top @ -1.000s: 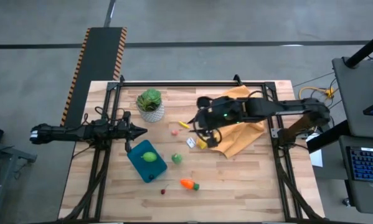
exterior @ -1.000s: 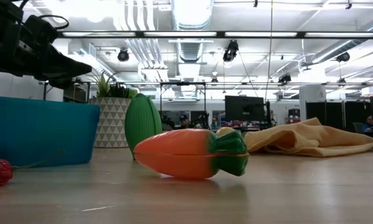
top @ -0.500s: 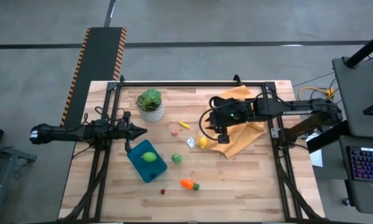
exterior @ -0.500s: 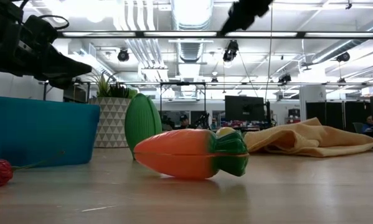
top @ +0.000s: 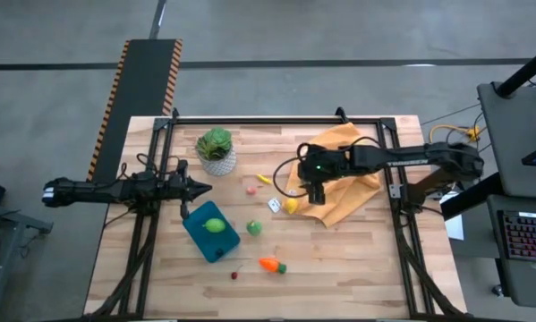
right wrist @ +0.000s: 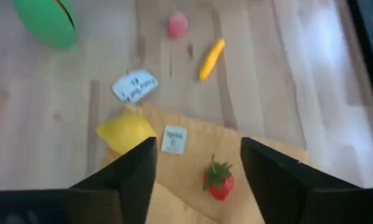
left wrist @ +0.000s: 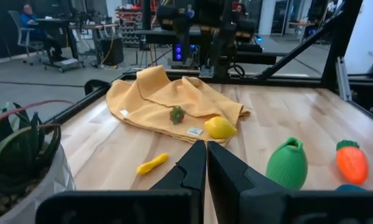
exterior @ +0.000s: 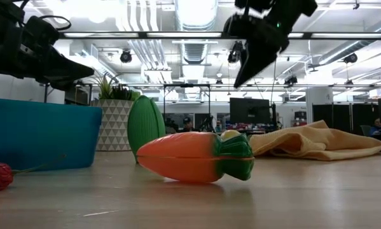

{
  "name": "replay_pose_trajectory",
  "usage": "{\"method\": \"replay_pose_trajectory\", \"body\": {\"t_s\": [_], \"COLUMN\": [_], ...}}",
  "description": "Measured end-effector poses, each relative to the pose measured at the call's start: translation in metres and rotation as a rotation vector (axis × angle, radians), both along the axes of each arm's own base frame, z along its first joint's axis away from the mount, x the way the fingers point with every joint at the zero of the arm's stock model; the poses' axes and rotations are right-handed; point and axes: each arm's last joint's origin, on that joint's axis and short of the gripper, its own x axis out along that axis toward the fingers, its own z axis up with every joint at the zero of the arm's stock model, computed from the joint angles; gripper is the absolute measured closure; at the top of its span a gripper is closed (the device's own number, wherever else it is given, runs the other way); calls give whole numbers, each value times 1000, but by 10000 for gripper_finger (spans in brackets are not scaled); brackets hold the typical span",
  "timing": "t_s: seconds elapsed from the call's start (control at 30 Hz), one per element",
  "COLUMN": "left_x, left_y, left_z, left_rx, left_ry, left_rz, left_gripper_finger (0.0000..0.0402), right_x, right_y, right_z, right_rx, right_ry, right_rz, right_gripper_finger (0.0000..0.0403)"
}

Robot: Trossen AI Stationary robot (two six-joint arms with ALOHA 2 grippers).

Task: Pick and placing Produce into tupperware
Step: Put the red strawberry into the blue bin

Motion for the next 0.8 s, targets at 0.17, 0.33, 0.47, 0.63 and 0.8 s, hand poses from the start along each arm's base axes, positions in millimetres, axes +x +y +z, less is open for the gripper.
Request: {"method": "replay_pose_trajectory", "body": {"t_s": [0.17,0.33,0.47,0.63,0.8], "left_x": [0,0,0,0,0], "left_y": [0,0,0,0,0], "left_z": [0,0,0,0,0], "left_rx": [49,76,77,75,74], "left_ry": [5,10,10,11,11], "left_rz": [-5,-8,-8,-8,-7], "left_gripper_finger": [402,402,402,402,402], "right_x": [10,21,29,34,33], "right_y": [-1,-4,-10,-18,-26], "right_z": [-19,-40,-54,-68,-73], "right_rx": [-3,-29,-53,-45,-41], "right_ry": [46,104,153,207,222], "right_rz": [9,19,17,-2,-24], "right_gripper_finger": [147,153,169,185,195]}}
